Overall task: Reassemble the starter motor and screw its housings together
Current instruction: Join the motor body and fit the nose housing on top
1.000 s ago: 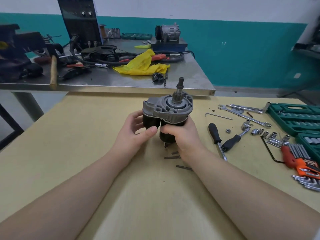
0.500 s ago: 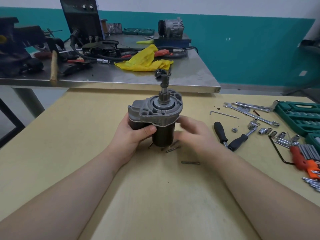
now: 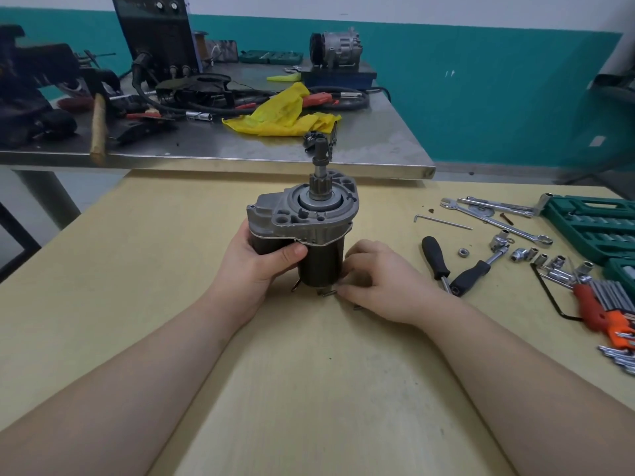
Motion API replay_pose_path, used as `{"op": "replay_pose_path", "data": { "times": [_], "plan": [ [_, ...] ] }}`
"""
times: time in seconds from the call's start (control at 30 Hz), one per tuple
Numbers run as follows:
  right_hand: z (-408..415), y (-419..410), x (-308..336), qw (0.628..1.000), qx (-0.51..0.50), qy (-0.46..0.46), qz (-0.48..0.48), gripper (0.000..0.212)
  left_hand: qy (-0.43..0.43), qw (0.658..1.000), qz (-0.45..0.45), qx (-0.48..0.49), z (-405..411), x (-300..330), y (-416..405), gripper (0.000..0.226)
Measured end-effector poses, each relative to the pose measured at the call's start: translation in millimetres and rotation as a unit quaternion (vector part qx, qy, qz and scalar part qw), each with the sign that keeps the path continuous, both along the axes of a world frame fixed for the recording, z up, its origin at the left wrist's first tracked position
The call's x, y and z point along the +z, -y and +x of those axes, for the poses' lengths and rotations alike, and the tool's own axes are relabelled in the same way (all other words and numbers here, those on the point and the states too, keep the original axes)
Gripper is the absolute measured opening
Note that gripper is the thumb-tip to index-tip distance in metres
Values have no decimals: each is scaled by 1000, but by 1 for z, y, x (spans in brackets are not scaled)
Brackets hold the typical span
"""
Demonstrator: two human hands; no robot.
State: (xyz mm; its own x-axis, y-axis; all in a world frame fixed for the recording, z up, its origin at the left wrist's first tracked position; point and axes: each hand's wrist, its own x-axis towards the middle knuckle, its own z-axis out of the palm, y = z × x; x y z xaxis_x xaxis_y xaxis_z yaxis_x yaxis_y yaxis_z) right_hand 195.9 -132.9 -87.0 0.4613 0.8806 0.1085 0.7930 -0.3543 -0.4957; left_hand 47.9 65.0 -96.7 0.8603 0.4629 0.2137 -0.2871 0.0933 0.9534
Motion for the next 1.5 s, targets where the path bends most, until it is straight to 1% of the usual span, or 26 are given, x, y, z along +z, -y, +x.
{"op": "replay_pose_path", "data": {
  "times": [0.07,0.1,0.13,0.2,0.3,0.4,0.57,0.63,0.7,0.8,0.9,1.0,1.27,1.5],
  "plan": [
    [-2,-3,1,1000,-6,11,-3,48,3,1000,-5,-5,-1,1,0,75],
    [-3,-5,2,1000,-3,17,-16,54,5,1000,-6,-7,-1,2,0,75],
    [-3,-7,2,999,2,22,-30,53,8,1000,-6,-9,-1,2,0,74],
    [-1,-9,1,999,10,22,-44,40,16,1000,-7,-10,0,2,1,74],
    [3,-7,1,999,14,14,-29,26,25,1000,-3,-15,0,2,1,74],
    [9,-4,4,999,-17,13,-25,14,28,1000,5,-6,0,1,0,74],
    [19,1,14,992,-74,10,-100,4,25,999,31,25,-4,2,-3,75],
    [22,4,17,986,-92,1,-138,4,23,999,42,24,-8,3,-8,75],
    [25,9,19,980,-106,-12,-168,8,27,998,44,23,-14,3,-12,76],
    [28,15,23,975,-114,-24,-188,9,31,998,40,30,-23,5,-17,82],
    [28,16,26,976,-109,-23,-187,10,33,996,50,59,-28,10,-17,86],
    [27,16,26,978,-104,-17,-181,10,41,993,81,78,-29,11,-14,81],
    [28,17,26,983,-94,-24,-158,11,21,992,93,88,-25,15,-7,79],
    [25,16,25,985,-88,-3,-147,14,-15,980,170,106,-22,41,3,73]
  ]
}}
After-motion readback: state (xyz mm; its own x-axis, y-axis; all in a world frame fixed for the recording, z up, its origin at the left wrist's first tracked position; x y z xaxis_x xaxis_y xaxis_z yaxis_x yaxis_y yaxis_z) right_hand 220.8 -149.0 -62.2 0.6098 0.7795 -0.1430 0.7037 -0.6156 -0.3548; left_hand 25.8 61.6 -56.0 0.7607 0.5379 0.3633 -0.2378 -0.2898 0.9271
